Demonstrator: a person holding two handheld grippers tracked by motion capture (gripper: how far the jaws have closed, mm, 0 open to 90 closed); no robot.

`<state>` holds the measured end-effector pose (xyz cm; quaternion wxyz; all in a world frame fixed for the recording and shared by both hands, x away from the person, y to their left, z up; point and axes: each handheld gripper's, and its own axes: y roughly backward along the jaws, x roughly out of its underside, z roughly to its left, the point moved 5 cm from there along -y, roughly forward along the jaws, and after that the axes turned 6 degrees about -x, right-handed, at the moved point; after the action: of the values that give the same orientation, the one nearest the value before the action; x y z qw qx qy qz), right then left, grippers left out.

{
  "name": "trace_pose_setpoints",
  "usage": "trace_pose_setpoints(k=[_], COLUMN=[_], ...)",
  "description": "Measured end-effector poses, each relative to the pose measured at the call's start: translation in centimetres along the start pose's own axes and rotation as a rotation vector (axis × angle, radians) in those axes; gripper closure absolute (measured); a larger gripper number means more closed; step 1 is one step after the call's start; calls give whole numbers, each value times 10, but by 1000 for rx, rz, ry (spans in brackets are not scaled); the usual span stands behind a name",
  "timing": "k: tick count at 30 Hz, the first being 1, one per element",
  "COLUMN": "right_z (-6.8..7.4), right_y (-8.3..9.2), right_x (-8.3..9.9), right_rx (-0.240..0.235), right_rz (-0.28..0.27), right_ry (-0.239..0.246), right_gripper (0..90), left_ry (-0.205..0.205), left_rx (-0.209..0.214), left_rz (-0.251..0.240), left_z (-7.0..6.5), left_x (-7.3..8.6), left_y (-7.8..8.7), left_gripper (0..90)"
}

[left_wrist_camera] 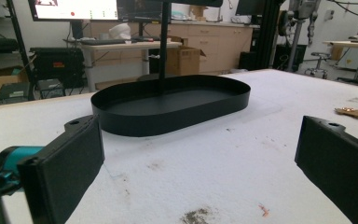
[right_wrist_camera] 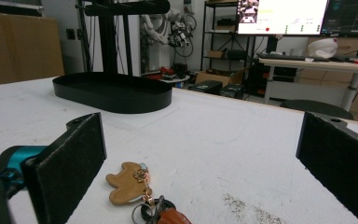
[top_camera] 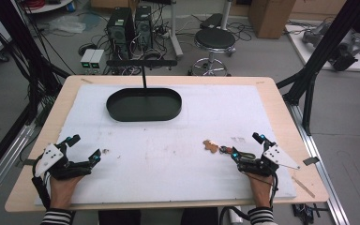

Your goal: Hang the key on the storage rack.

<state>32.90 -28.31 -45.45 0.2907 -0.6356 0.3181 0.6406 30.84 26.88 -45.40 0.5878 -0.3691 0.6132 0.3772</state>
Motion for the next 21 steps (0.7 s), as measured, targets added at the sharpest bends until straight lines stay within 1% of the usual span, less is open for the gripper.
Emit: trace_pose_setpoints(k=[4,14,16,18,21], right_z=[0,0,0,1,1], right_y=[0,0,0,-1,-2], right_x=[0,0,0,0,0], right_rx=[0,-2,1,-3,-11], right_rz=[2,3,1,5,17], right_ry=[0,-6,-1,9,3], right_gripper=[4,4,4,4,4], left_ry=[-10,-5,-7,-6,-6], left_rx=[1,-1,-1,-1,-1], left_rz=[1,-2,-3,-4,-4], left_z=[-1,-1,-1,0,-1], left_x=[0,0,0,0,0], left_y=[0,0,0,1,1], left_gripper=[17,17,17,17,17])
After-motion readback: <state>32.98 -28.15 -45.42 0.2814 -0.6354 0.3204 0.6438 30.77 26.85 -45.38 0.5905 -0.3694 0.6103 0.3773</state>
